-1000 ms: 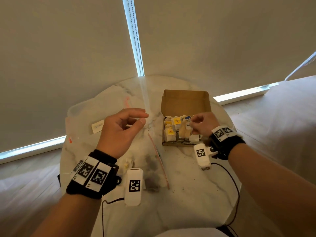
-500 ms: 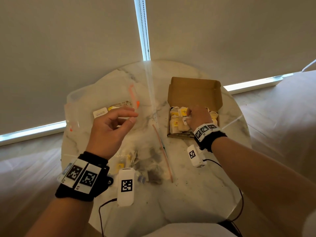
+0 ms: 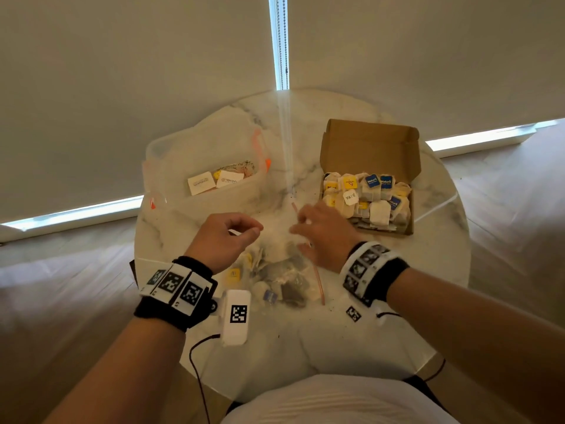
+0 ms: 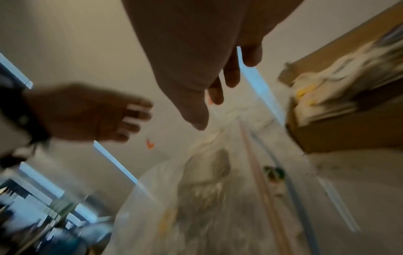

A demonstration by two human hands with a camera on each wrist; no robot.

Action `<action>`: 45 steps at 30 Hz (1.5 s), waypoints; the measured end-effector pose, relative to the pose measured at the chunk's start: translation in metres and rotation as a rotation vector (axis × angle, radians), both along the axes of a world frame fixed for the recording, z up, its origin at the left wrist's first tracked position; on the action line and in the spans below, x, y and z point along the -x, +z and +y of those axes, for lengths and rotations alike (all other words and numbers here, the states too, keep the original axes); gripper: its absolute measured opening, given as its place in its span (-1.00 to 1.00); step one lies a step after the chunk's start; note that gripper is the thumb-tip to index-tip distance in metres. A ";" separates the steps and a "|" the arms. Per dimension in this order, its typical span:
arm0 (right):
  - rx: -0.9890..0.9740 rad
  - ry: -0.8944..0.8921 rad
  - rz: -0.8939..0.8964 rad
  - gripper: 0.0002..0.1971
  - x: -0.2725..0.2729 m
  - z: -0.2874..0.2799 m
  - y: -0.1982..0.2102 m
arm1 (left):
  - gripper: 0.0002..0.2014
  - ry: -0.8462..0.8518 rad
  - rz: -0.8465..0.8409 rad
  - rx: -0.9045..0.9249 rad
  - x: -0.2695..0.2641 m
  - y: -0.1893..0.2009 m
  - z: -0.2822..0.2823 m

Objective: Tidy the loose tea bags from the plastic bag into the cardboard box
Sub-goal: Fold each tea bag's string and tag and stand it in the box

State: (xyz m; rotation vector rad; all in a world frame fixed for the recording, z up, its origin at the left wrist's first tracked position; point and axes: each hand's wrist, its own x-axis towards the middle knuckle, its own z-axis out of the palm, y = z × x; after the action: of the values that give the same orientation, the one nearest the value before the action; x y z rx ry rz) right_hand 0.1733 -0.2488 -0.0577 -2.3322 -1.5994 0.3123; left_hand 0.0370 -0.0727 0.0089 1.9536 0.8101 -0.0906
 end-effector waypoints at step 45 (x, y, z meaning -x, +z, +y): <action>-0.627 -0.468 1.020 -0.70 0.005 -0.016 0.113 | -0.89 0.068 -0.540 0.061 -0.036 0.070 -0.053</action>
State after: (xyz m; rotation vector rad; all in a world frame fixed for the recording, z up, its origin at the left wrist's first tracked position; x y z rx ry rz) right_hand 0.1681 -0.2648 0.0551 -1.5384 -0.5225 0.6321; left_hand 0.0729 -0.1258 0.0790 1.7681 0.5048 0.4313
